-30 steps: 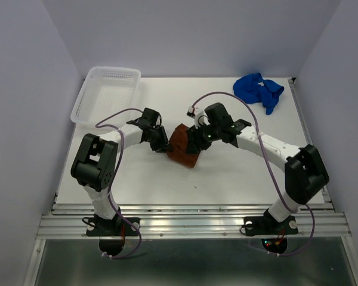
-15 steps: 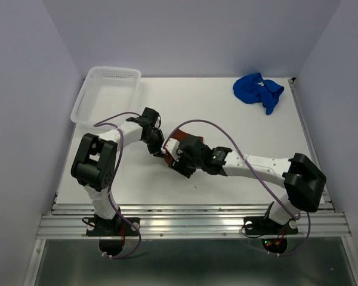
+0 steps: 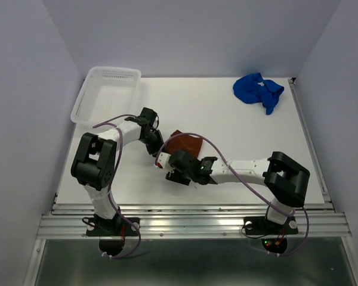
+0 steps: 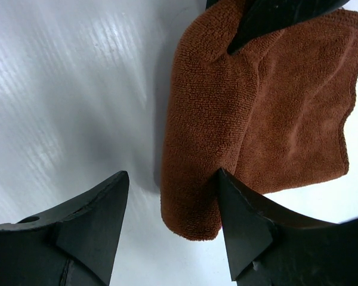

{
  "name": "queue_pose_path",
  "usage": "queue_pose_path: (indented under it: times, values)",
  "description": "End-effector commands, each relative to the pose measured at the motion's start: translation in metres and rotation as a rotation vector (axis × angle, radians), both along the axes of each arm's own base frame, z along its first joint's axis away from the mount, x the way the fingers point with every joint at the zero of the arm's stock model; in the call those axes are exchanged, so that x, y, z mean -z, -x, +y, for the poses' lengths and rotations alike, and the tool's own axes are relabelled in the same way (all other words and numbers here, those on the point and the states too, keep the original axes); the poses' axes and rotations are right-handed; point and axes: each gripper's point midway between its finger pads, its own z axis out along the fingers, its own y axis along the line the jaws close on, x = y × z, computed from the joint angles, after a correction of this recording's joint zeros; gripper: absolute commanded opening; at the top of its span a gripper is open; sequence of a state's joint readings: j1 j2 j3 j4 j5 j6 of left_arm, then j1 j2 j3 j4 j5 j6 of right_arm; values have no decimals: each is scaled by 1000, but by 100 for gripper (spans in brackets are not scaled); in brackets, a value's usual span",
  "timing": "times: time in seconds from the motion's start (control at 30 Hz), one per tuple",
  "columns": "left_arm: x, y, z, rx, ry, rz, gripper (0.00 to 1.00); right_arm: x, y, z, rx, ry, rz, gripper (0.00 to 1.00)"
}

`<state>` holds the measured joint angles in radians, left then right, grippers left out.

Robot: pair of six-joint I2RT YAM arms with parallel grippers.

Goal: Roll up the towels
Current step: Roll the towel

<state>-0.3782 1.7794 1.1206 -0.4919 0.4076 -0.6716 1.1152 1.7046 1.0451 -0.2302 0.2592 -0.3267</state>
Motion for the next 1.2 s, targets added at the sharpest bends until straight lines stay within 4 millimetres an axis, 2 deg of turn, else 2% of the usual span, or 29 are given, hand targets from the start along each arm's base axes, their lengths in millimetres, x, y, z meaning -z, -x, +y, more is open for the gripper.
queue_pose_path:
  times: [0.0, 0.1, 0.17, 0.23, 0.3, 0.33, 0.4, 0.43, 0.47, 0.5, 0.57, 0.6, 0.63, 0.73, 0.77, 0.83, 0.87, 0.9, 0.93, 1.0, 1.03, 1.17]
  values:
    - [4, 14, 5, -6, -3, 72, 0, 4, -12, -3, 29, 34, -84, 66]
    - [5, 16, 6, -6, 3, 83, 0, 16, -11, -3, 25, 59, -87, 63]
    - [5, 19, 6, -6, 13, 94, 0, 24, -13, -4, 37, 76, -94, 54]
    - [4, 21, 5, -8, 27, 99, 0, 26, -19, -5, 67, 78, -119, 40]
    - [3, 22, 5, -8, 32, 99, 0, 30, -22, -5, 85, 82, -129, 32]
    - [3, 22, 5, -8, 36, 100, 0, 32, -22, -5, 88, 82, -126, 22]
    - [1, 21, 5, -9, 36, 91, 0, 34, -21, -4, 97, 78, -120, 9]
    - [0, 21, 5, -10, 34, 90, 1, 35, -20, -5, 100, 77, -114, 6]
    - [-2, 19, 6, -11, 31, 81, 7, 35, -18, -4, 108, 63, -96, 3]
    - [-3, 17, 5, -10, 33, 70, 25, 35, -16, -3, 114, 53, -83, 1]
    - [-10, 12, 6, -15, 31, 35, 44, 33, -7, 0, 119, 33, -20, 1]
    - [-13, 10, 6, -16, 29, 24, 59, 32, -6, 0, 127, 23, 9, 1]
    - [-18, 6, 6, -17, 28, 1, 68, 30, -1, -1, 125, 12, 60, 1]
    - [-29, -3, 7, -22, 21, -47, 80, 24, 8, 2, 159, -64, 192, 1]
    - [-30, -4, 8, -23, 15, -51, 81, 20, 7, 4, 167, -85, 220, 1]
    - [-36, -10, 9, -29, 9, -82, 90, 21, 15, 4, 177, -107, 340, 1]
    - [-38, -12, 9, -30, 14, -93, 91, 20, 8, -1, 211, -118, 373, 1]
    - [-41, -14, 9, -32, 16, -106, 98, 16, 6, 2, 214, -148, 414, 1]
    - [-44, -18, 11, -45, 5, -124, 99, 13, 12, 5, 200, -173, 490, 1]
    - [-48, -22, 13, -51, 4, -148, 99, 8, 2, 1, 250, -238, 579, 1]
    - [-52, -26, 15, -59, -1, -165, 99, 0, 8, 8, 232, -292, 673, 1]
    - [-62, -37, 16, -79, 9, -221, 99, -13, 1, 9, 205, -386, 812, 1]
